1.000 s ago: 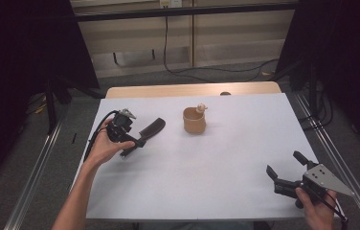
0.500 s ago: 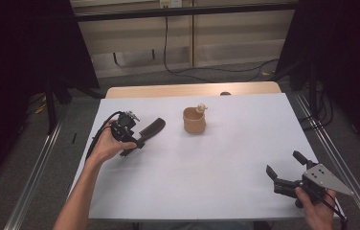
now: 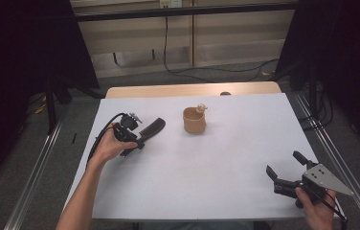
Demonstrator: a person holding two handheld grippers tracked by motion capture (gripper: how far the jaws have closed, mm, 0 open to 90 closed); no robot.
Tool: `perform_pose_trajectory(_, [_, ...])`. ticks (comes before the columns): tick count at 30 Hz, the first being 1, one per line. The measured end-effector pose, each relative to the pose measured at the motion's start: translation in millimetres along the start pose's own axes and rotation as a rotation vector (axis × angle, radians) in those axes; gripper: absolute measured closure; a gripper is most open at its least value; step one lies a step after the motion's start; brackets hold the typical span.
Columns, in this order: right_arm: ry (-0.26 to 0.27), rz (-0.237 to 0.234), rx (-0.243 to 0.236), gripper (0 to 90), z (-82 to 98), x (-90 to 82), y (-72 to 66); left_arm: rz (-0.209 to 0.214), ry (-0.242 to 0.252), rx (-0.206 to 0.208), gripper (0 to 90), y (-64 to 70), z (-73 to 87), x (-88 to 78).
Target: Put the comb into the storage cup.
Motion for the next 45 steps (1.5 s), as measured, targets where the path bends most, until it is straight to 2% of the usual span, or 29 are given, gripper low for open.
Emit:
perform_pose_trajectory(1, [-0.002, 0.002, -0.001, 0.1, 0.1, -0.4, 0.4, -0.001, -0.004, 0.016, 46.6, -0.7, -0.2, -0.4])
perform_pose_trajectory(5, [0.001, 0.004, 0.002, 0.1, -0.2, -1.2, 1.1, 0.0, -0.006, 0.039, 50.6, -0.5, -2.2, 0.4])
perform_pose_trajectory(6, [0.001, 0.005, 0.001, 0.1, -0.3, -1.3, 1.1, -0.002, -0.005, 0.03, 51.3, 0.6, -3.3, 0.8])
perform_pose_trajectory(7, [0.002, 0.004, 0.001, 0.1, -0.4, -1.3, 1.1, 0.004, -0.009, 0.045, 52.7, 0.4, -3.6, 0.5])
perform_pose_trajectory(10, [0.002, 0.001, -0.001, 0.1, -0.5, -1.7, 0.5, 0.004, -0.019, 0.053, 56.1, 1.1, -4.4, 0.8])
perform_pose_trajectory(21, [-0.007, 0.007, -0.007, 0.1, 0.8, -1.8, 1.4, 0.014, -0.03, 0.019, 64.9, 2.4, -4.9, 0.9])
perform_pose_trajectory(26, [-0.009, 0.006, -0.008, 0.1, 1.0, -1.7, 1.0, 0.027, -0.026, -0.023, 72.2, -1.5, -5.1, 1.7])
perform_pose_trajectory(29, [-0.009, 0.007, -0.008, 0.1, 1.0, -1.7, 1.2, 0.006, -0.043, 0.006, 72.3, -0.7, -5.8, 1.7])
perform_pose_trajectory(33, [-0.012, 0.008, -0.008, 0.2, 1.4, -1.6, 1.1, 0.016, -0.041, 0.003, 72.4, -1.0, -5.6, 1.8])
perform_pose_trajectory(41, [-0.013, 0.007, -0.01, 0.2, 1.5, -1.7, 0.8, -0.003, -0.031, 0.011, 73.0, -0.2, -5.2, 0.7])
perform_pose_trajectory(44, [-0.013, 0.007, -0.008, 0.2, 1.5, -1.8, 1.1, 0.002, -0.012, -0.011, 73.1, 0.1, -5.7, 0.8])
perform_pose_trajectory(45, [-0.014, 0.01, -0.008, 0.2, 1.6, -1.9, 1.4, 0.006, -0.019, 0.002, 73.1, -0.7, -4.8, 0.1])
Point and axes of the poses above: each handheld gripper's, and its own axes: x roughly forward along the jaws, z roughly out of its underside, y roughly to its right, the point moved 9 cm from there along x, roughly forward along the jaws, and after that the axes turned 9 degrees about -z, right-handed, at the moved point
